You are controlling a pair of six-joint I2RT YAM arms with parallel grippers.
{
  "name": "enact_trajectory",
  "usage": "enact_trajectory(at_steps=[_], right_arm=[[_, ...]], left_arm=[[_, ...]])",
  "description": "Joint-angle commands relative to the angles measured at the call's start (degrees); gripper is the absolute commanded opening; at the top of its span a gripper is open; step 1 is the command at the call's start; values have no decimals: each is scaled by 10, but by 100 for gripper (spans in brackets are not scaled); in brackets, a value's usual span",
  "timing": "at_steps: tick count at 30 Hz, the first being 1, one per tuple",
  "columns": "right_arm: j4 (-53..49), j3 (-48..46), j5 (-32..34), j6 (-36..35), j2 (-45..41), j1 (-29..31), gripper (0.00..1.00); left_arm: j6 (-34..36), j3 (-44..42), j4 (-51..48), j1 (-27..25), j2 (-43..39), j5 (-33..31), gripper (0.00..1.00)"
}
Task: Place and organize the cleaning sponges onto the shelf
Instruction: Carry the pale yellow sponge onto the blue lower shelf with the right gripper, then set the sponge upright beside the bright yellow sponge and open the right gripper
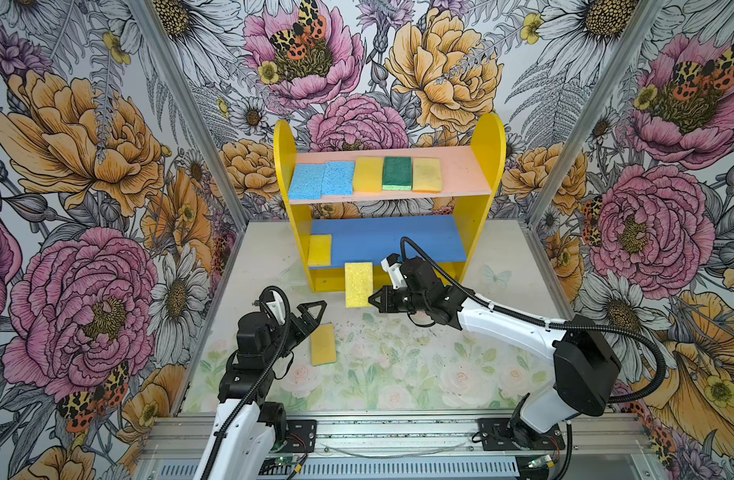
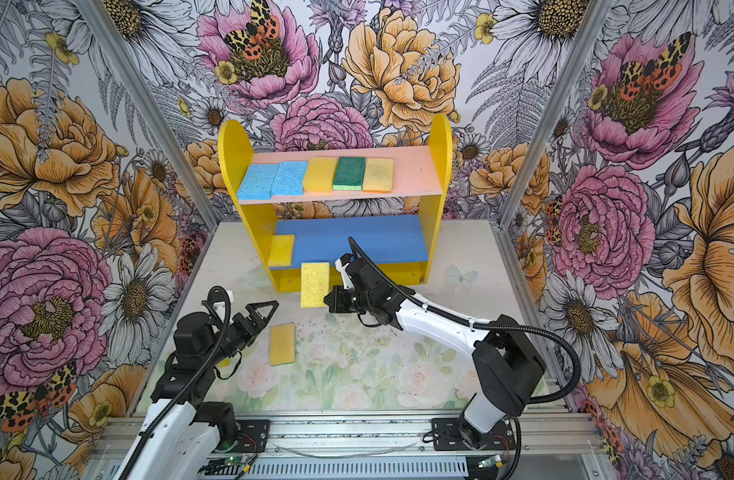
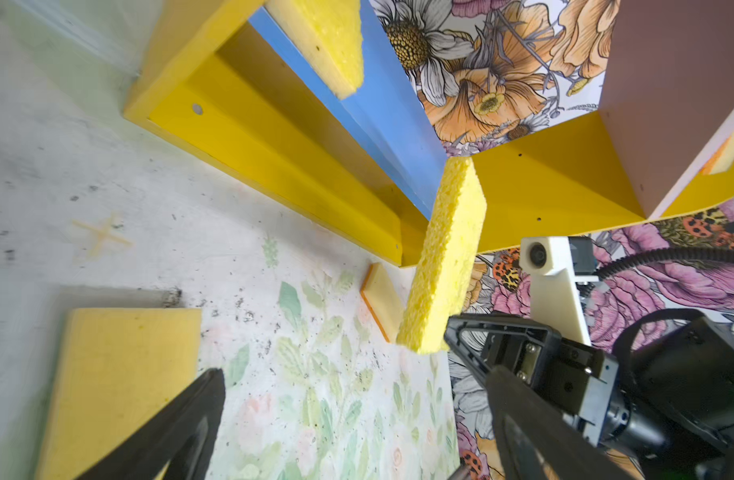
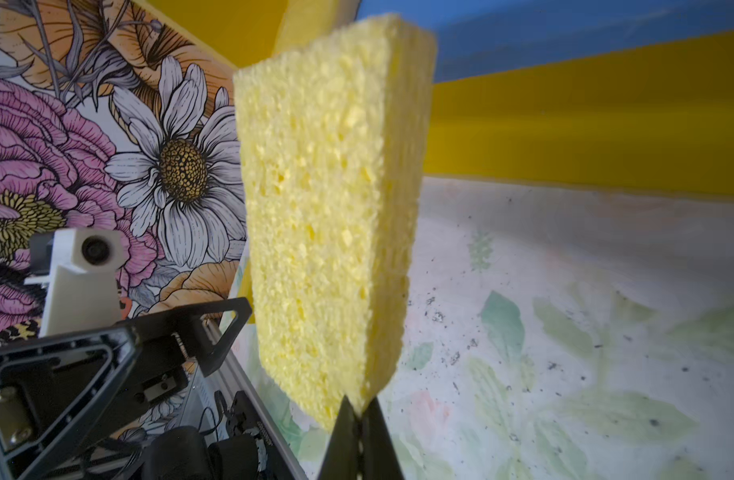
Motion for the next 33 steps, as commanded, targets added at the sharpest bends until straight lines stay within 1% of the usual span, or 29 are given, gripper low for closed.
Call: enact_trajectory(at_steps=[1, 5, 8, 14, 19, 33], right_arm=[[8, 67, 45, 0, 34, -11, 6], [-9, 146, 55, -18, 89, -16, 6], [-20, 196, 57, -22, 128, -22, 6], [-29, 262, 59, -27, 183, -27, 6], [-43, 296, 57, -27, 214, -32, 6], [-71, 355, 61, -40, 269, -41, 9]], left_arm=[[24, 13, -96, 6, -12, -82, 99], [25, 23, -122, 6, -6, -116, 99], [26, 27, -128, 6, -1, -126, 99], [28, 29, -127, 6, -4, -122, 99], [31, 27, -119, 6, 1, -110, 99], [34, 25, -106, 9, 7, -91, 99]])
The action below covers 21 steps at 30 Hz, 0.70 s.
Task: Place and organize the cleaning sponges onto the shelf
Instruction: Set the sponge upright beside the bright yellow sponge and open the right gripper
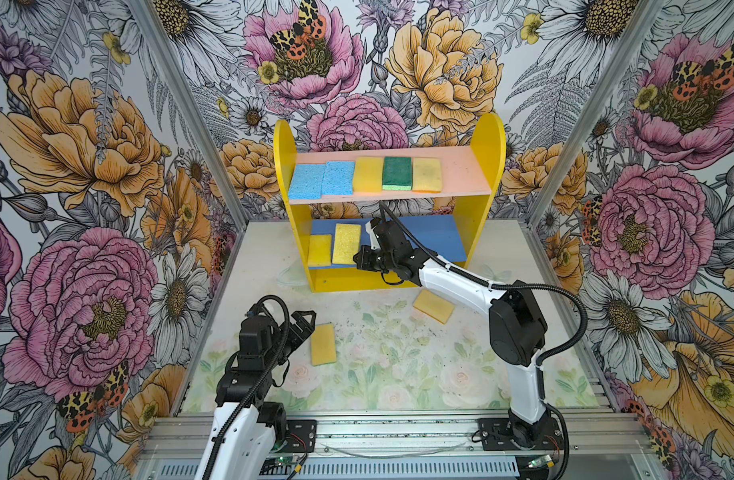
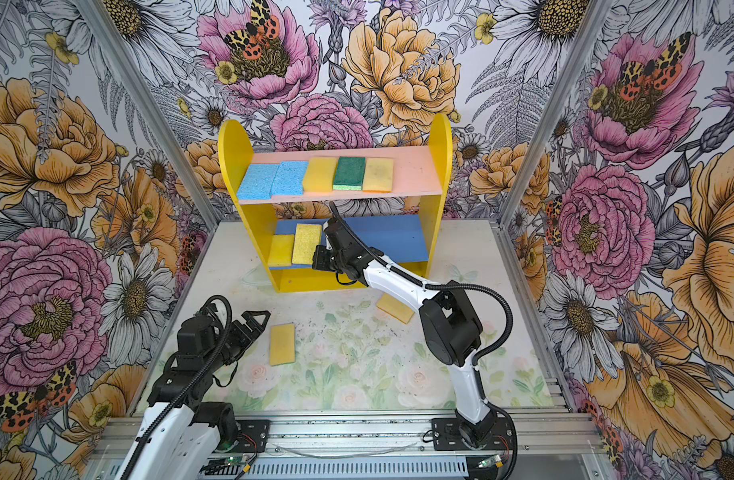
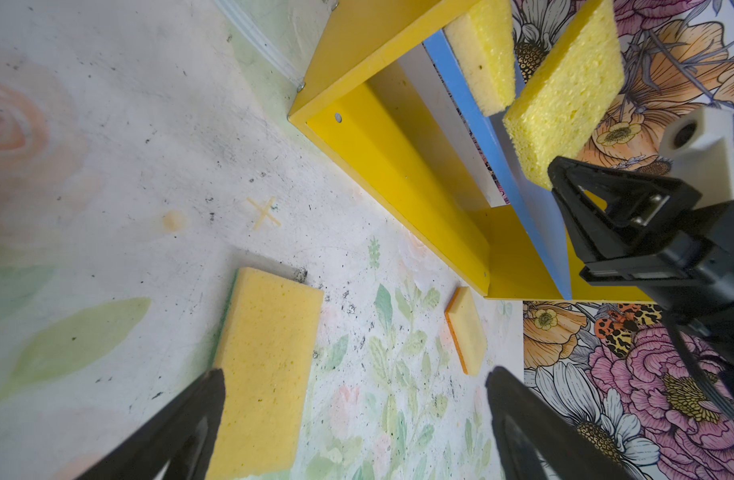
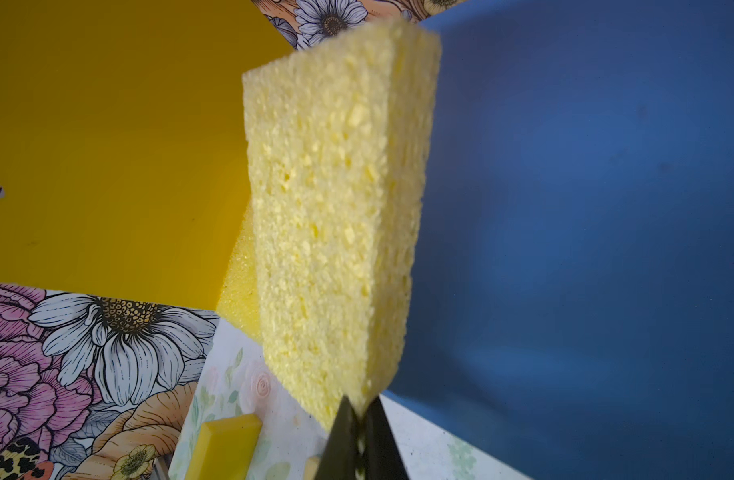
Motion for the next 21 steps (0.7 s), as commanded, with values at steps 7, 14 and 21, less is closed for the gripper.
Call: enact_trajectory(at_steps=[7, 14, 21], right_arm=[[-17, 54, 5, -16, 31, -5, 19], [-17, 73, 0, -17, 46, -7, 30], [-18, 68, 7, -18, 41, -9, 43]], left_arm=[[14, 15, 12, 9, 2, 14, 99], [14, 15, 13, 10, 5, 18, 99], [14, 15, 14, 10, 7, 21, 99]])
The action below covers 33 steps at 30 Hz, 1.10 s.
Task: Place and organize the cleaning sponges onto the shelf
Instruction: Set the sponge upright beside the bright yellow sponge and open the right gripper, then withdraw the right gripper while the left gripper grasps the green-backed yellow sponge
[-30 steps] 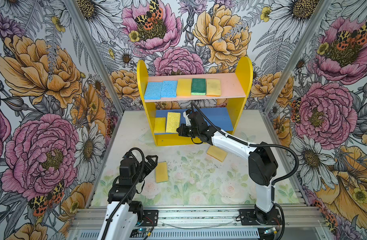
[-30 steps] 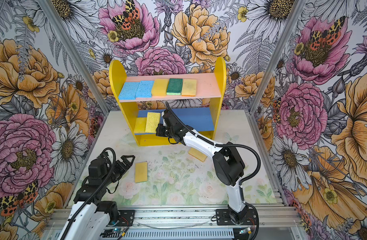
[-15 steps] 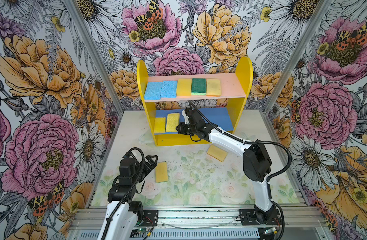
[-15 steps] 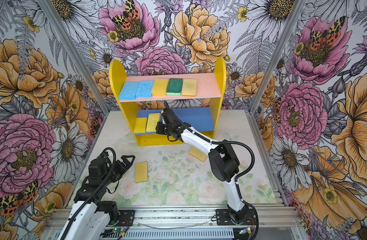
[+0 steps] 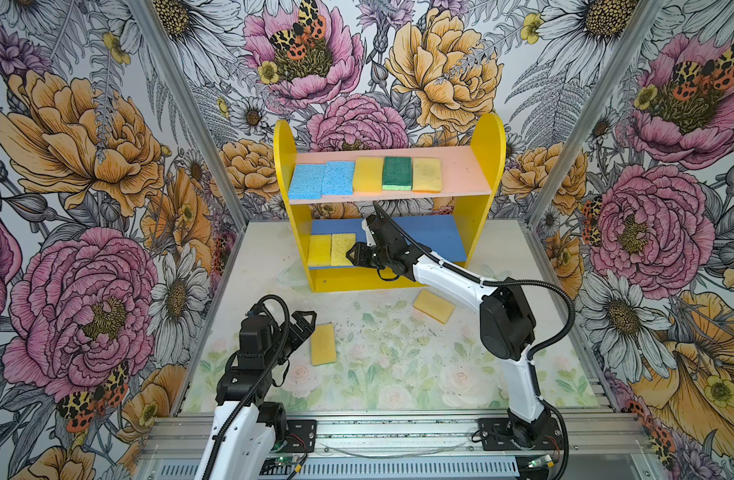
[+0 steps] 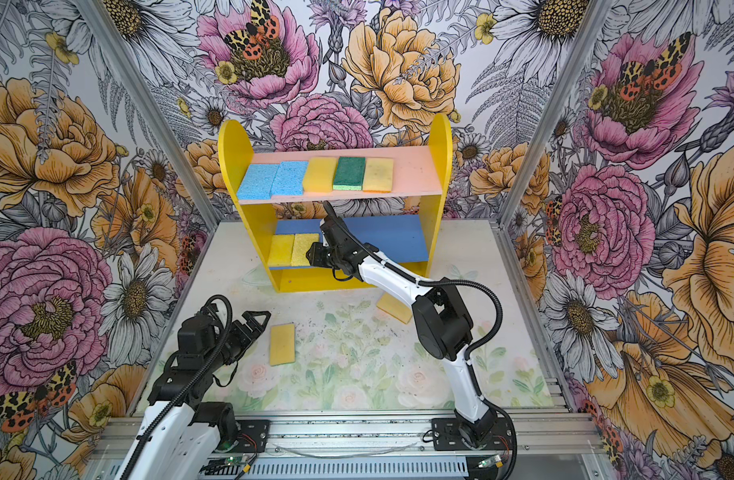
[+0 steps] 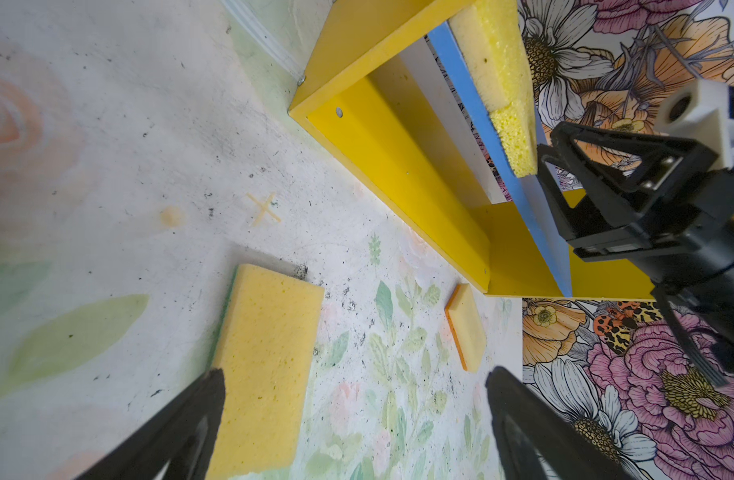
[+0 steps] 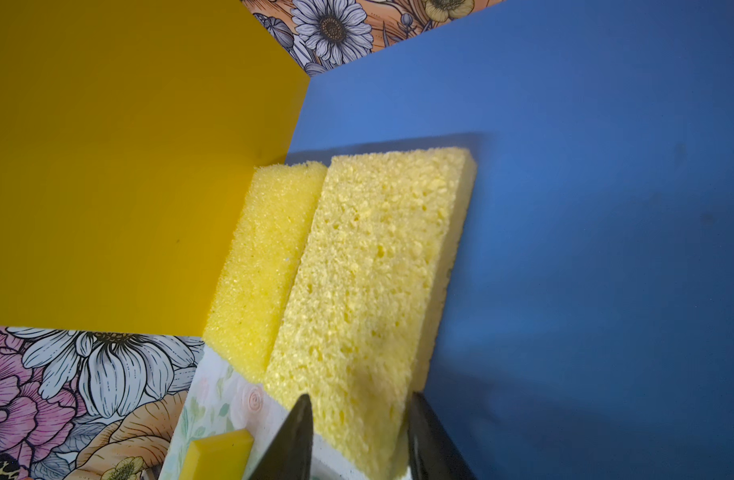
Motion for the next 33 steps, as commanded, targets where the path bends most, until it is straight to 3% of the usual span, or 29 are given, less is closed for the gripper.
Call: enact_trajectory(at_steps=[1, 11, 17, 21, 28, 33], right_arm=[[4, -1, 13, -9, -10, -6, 45], [4, -137, 57, -44, -136, -12, 62], [3, -262, 81, -73, -260, -14, 66], [3, -349, 64, -75, -330, -21, 69], [3, -462, 5, -66, -403, -29, 73], [5, -491, -19, -60, -406, -29, 73]], left_arm=[[13, 16, 14, 6, 2, 13, 99], [10, 17, 19, 6, -3, 38, 99], [5, 20, 28, 3, 8, 76, 99], [2, 23, 28, -24, 40, 80, 99], [-2, 28, -32, -135, 89, -80, 99], [-4, 21, -36, -143, 129, -131, 99]])
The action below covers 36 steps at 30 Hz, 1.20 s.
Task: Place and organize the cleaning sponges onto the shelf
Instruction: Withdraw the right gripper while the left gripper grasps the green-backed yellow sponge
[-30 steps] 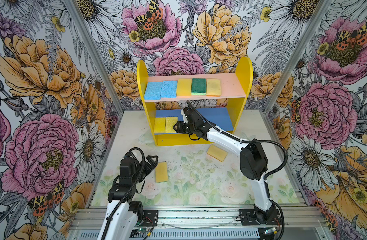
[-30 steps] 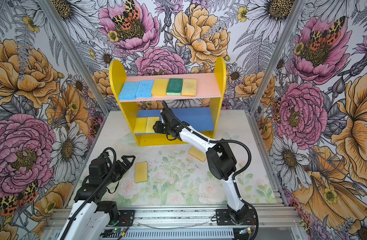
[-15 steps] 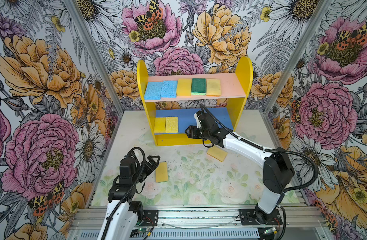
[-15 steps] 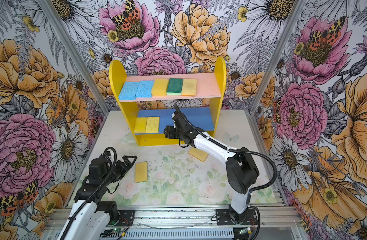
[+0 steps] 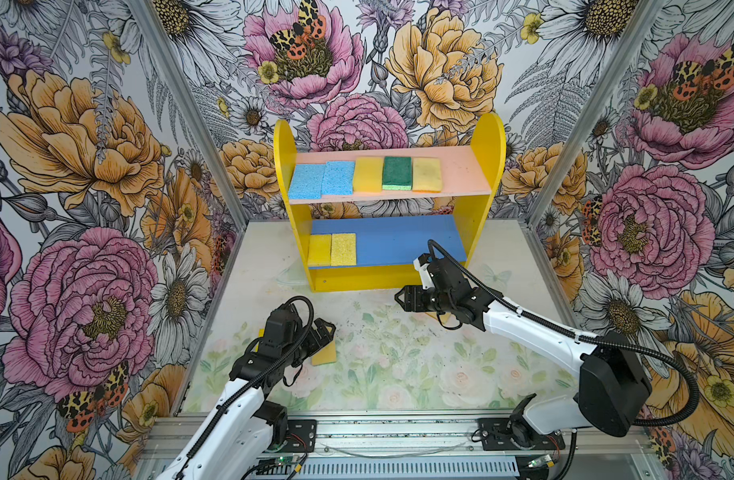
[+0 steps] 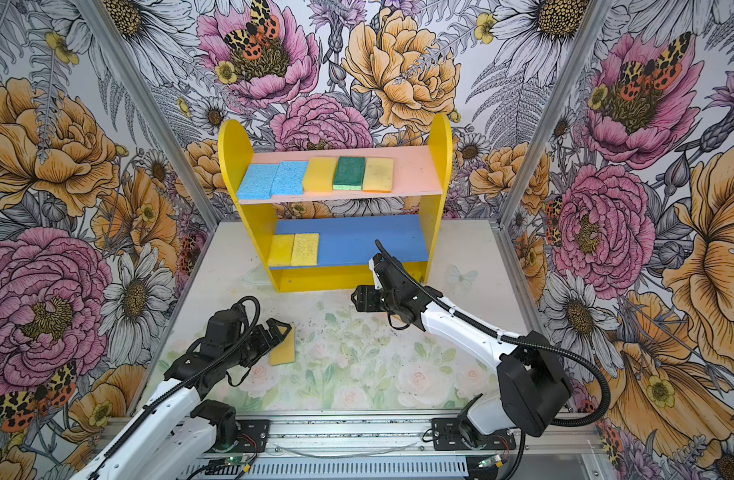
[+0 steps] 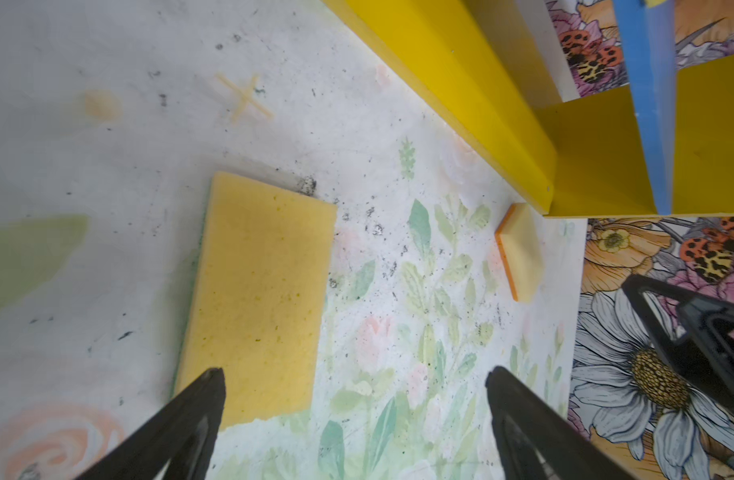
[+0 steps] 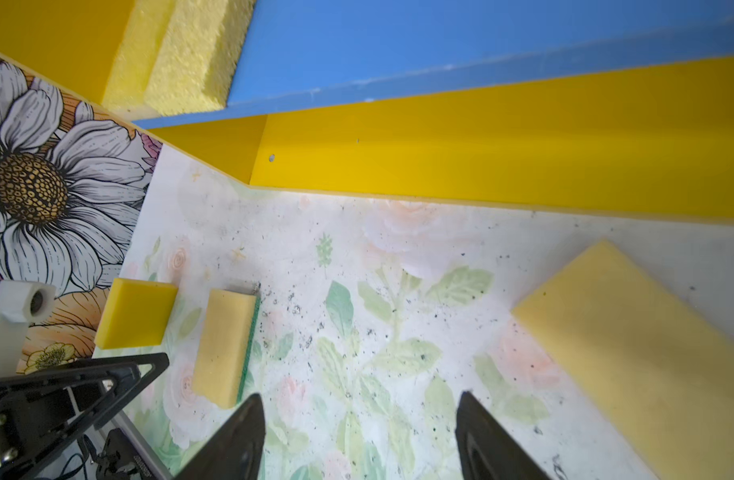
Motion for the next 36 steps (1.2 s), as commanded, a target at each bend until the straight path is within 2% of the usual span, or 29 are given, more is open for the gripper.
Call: enact_trajectory(at_steps=[1, 5, 15, 17, 20, 25, 28, 32, 36], right_arm=[[10, -9, -27, 0, -15, -2, 74], [11, -19, -30, -4, -17, -2, 74], [12, -12, -42, -11, -3, -2, 75], [13, -11, -42, -11, -1, -2, 75], [15, -11, -42, -8, 1, -2, 75], [15, -11, -43, 1, -4, -2, 75], [16, -8, -44, 7, -6, -1, 75], [17, -3, -46, 17, -5, 0, 75], [17, 8, -53, 27, -2, 4, 75]], left_arm=[[3, 6, -12, -2, 27, -72, 99], [23, 12, -8, 1, 74, -86, 88], [23, -6, 55, -1, 137, -45, 55], [23, -13, 68, -1, 142, -35, 52], [23, -20, 82, -2, 150, -25, 42], [26, -36, 99, 2, 158, -15, 37], [27, -44, 110, 5, 158, -5, 26], [32, -49, 123, 12, 154, 13, 6], [29, -64, 158, 31, 132, 64, 0]])
